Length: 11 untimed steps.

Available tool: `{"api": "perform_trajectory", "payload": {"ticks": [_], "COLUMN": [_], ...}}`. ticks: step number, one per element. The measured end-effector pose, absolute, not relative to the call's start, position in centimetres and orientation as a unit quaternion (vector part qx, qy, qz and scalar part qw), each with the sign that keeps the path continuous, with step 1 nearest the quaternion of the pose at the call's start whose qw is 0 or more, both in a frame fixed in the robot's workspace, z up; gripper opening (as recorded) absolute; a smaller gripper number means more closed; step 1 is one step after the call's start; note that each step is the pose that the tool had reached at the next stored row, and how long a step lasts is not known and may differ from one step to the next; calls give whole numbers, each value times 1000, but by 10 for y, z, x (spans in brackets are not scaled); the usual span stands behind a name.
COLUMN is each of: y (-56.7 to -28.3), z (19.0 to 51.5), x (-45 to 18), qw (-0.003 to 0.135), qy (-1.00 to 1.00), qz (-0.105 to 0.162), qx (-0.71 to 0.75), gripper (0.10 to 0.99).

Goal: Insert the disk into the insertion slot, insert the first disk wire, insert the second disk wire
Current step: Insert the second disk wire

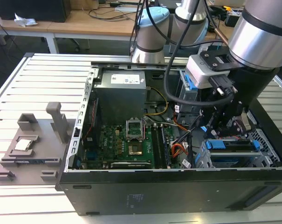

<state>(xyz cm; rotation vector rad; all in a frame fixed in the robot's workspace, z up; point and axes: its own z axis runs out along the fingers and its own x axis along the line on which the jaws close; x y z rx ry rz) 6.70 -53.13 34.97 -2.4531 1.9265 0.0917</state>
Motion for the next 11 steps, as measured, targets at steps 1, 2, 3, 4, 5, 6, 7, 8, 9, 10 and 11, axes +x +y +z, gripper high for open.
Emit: {"api": "perform_trajectory", "payload": {"ticks": [1, 2, 3, 4, 5, 6, 7, 8, 9, 10, 11], "y": [-531, -531, -531, -531, -531, -531, -531, -531, -532, -532, -532], "z": [350, 350, 350, 350, 350, 350, 350, 350, 350, 349, 349], "x": [67, 67, 67, 67, 67, 67, 67, 67, 67, 62, 57], "qw": [11, 20, 33, 47, 54, 60, 61, 61, 61, 62, 62], "qy": [617, 617, 617, 616, 615, 615, 614, 614, 614, 614, 614], "qz": [29, 18, 1, -17, -27, -34, -35, -35, -35, -35, -35], "qx": [-786, -787, -787, -786, -786, -786, -786, -786, -786, -786, -786], "gripper": [361, 361, 361, 361, 361, 361, 361, 361, 361, 361, 361]}}
